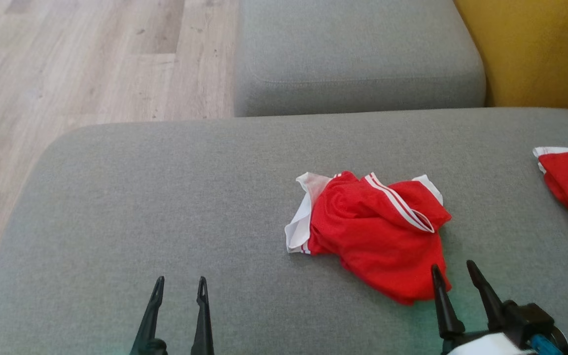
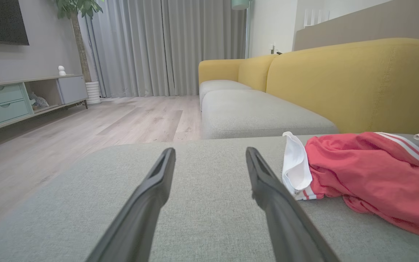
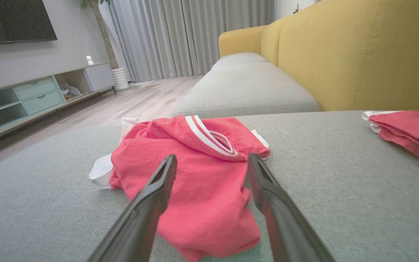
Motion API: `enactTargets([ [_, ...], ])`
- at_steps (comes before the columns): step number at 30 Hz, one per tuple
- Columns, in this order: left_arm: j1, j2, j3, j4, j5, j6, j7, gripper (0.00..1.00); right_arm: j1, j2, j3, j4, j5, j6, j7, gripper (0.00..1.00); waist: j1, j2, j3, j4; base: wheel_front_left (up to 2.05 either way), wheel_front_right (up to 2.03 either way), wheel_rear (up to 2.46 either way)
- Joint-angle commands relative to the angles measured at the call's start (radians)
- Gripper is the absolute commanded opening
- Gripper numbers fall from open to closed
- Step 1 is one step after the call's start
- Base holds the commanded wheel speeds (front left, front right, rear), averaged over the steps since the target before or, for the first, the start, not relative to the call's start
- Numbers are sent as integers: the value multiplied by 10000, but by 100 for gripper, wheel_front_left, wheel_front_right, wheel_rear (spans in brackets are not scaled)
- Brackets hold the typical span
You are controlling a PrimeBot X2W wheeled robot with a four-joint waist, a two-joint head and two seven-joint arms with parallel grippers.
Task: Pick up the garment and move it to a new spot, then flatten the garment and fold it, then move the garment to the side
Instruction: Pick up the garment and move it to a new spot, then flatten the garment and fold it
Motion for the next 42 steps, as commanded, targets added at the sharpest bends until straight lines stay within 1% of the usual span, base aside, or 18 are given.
enactTargets([
  [1, -345, -63, 298, -422, 67, 81, -93, 100, -304, -29, 110, -407, -103, 67, -38, 100, 2, -1, -64, 40, 0, 0, 0],
  [7, -232, -63, 312, -477, 92, 100, -93, 100, -132, -9, -60, -476, -88, 67, -38, 100, 2, -1, -143, 56, 0, 0, 0],
  [29, -279, -64, 122, -504, 253, 113, -93, 100, -142, -4, -19, -459, 25, 67, -38, 100, 2, -1, -129, -110, 0, 0, 0],
  [33, -306, -64, 83, -539, 211, 135, -93, 100, -173, -4, 40, -514, 8, 67, -38, 100, 2, -1, -74, -334, 0, 0, 0],
  [36, -468, -64, -55, -491, 177, 68, -93, 100, -203, -3, 131, -628, -15, 67, -38, 100, 2, -1, 33, -659, 0, 0, 0],
  [40, -942, -64, -423, -325, 283, -77, -93, 100, -290, -3, 232, -805, -88, 67, -38, 100, 2, -1, 239, -1386, 0, 0, 0],
  [42, -1323, -64, -745, -65, 452, -256, -93, 100, -334, -3, 304, -924, -58, 67, -38, 100, 2, -1, 346, -1763, 0, 0, 0],
])
